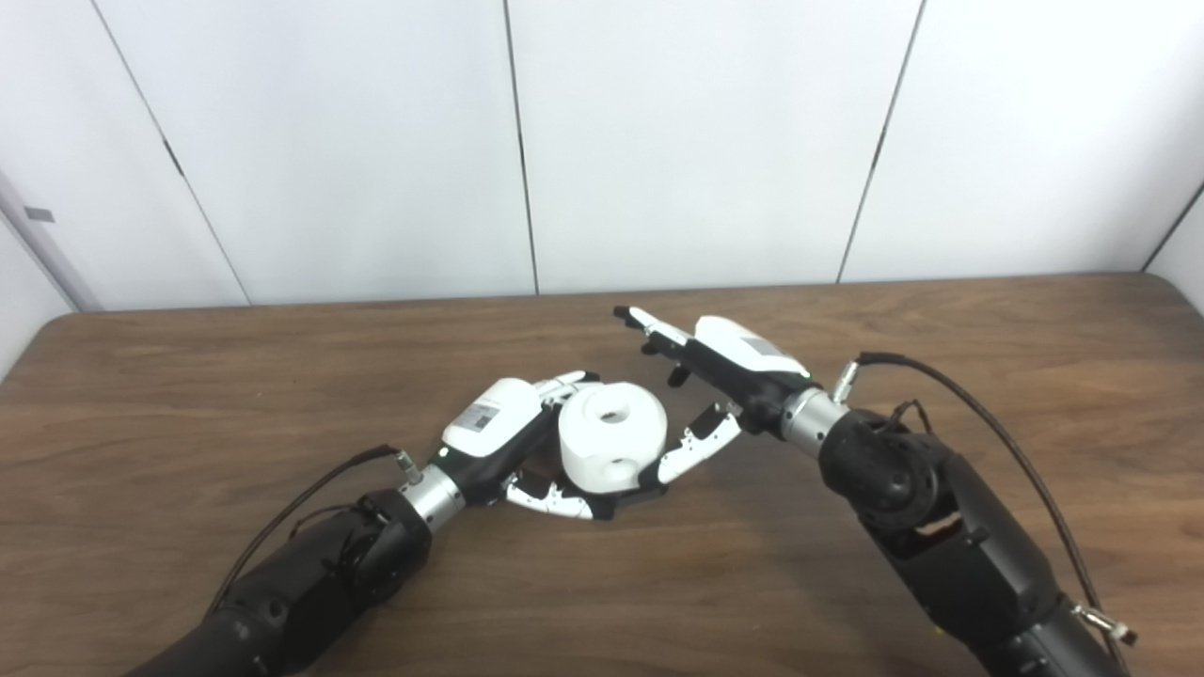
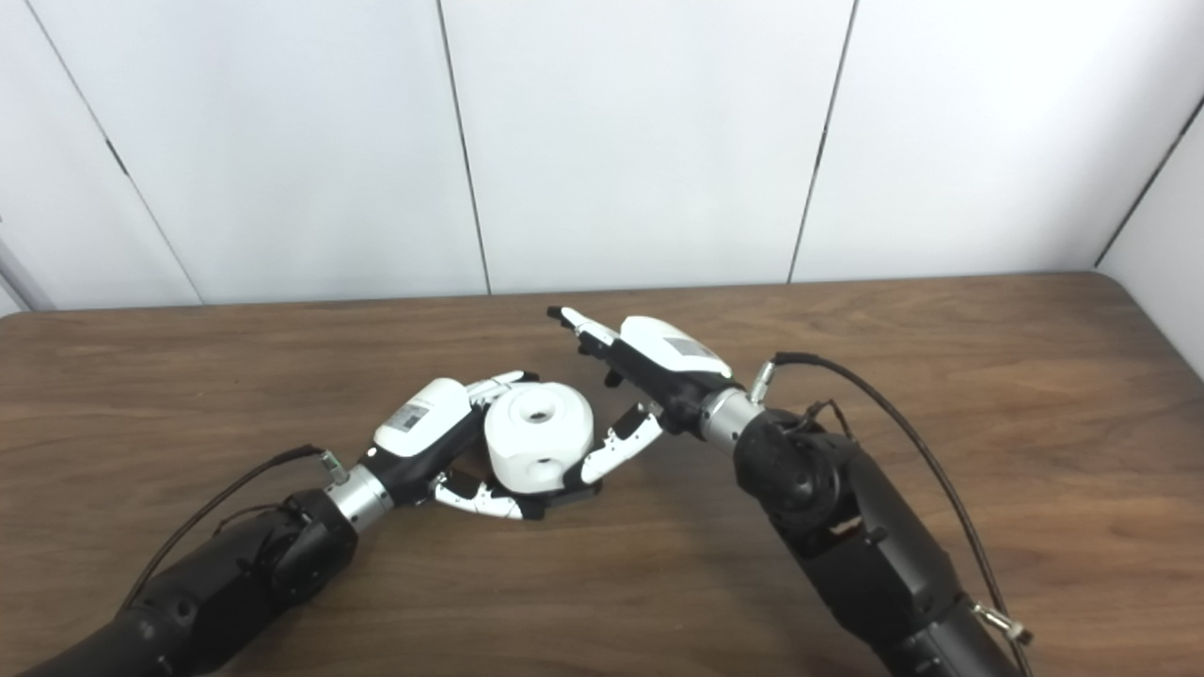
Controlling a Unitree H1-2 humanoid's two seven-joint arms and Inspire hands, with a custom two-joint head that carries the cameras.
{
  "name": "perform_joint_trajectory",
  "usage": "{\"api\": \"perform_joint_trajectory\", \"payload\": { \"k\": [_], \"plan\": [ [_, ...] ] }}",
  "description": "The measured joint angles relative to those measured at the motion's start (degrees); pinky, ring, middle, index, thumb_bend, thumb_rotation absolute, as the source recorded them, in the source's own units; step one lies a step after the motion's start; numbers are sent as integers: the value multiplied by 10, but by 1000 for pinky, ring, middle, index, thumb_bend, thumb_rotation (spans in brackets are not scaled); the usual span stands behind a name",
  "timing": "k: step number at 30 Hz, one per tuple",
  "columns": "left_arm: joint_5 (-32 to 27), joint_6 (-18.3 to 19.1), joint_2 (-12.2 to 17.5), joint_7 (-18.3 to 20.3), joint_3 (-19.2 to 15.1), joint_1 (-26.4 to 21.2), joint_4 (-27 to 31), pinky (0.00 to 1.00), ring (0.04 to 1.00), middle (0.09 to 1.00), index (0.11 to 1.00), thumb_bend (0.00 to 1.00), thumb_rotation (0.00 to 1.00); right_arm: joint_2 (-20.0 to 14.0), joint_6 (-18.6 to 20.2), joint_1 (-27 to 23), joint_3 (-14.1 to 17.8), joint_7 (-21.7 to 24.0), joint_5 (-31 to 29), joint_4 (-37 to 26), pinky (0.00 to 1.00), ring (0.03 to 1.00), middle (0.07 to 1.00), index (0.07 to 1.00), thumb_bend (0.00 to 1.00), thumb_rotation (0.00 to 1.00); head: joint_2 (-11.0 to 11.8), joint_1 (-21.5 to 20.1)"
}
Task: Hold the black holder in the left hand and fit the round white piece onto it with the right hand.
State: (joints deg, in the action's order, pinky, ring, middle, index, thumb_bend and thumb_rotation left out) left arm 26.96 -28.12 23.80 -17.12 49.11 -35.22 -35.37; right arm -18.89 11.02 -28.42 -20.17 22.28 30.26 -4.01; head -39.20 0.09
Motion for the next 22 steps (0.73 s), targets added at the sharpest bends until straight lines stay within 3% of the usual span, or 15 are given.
{"api": "perform_joint_trajectory", "payload": {
  "k": [5, 8, 10, 13, 14, 15, 18, 20, 22],
  "plan": [
    [0, 0, 0, 0, 0, 0, 0, 848, 929, 871, 477, 526, 64, -6, 0, 0, 8, 6, 0, 0, 694, 891, 993, 1000, 1000, 311, -2, 0],
    [0, 0, 0, 1, -1, 0, 0, 857, 933, 874, 478, 525, 65, -20, 15, 0, 6, 48, -5, -13, 761, 978, 1000, 1000, 1000, 241, -3, 3],
    [0, 0, 0, 3, -2, 0, 2, 853, 931, 868, 478, 525, 64, -46, 34, 0, 6, 95, -16, -33, 752, 975, 1000, 1000, 1000, 170, -4, 2],
    [0, 0, 0, 8, -7, 1, 4, 852, 928, 867, 478, 525, 64, -114, 58, 1, 15, 158, -41, -50, 793, 969, 1000, 1000, 987, 87, -3, 0],
    [0, 0, 0, 9, -8, 2, 4, 850, 927, 867, 478, 525, 64, -139, 65, 3, 27, 172, -51, -50, 805, 964, 993, 1000, 959, 58, -1, -1],
    [0, 0, 0, 9, -8, 2, 4, 847, 928, 867, 478, 525, 64, -159, 66, 8, 47, 176, -61, -49, 745, 907, 953, 980, 910, 39, -1, -2],
    [0, -1, 2, 9, -10, 4, 4, 848, 931, 870, 477, 526, 64, -195, 63, 38, 137, 146, -93, -47, 621, 776, 876, 855, 791, 24, 0, -3],
    [0, -2, 4, 9, -10, 4, 4, 852, 933, 873, 477, 525, 65, -190, 52, 58, 198, 102, -116, -42, 574, 732, 836, 806, 735, 17, 1, -4],
    [0, -2, 6, 9, -10, 4, 3, 853, 934, 877, 478, 526, 64, -162, 32, 71, 244, 53, -141, -35, 539, 705, 801, 762, 692, 3, 2, -5]
  ]
}}
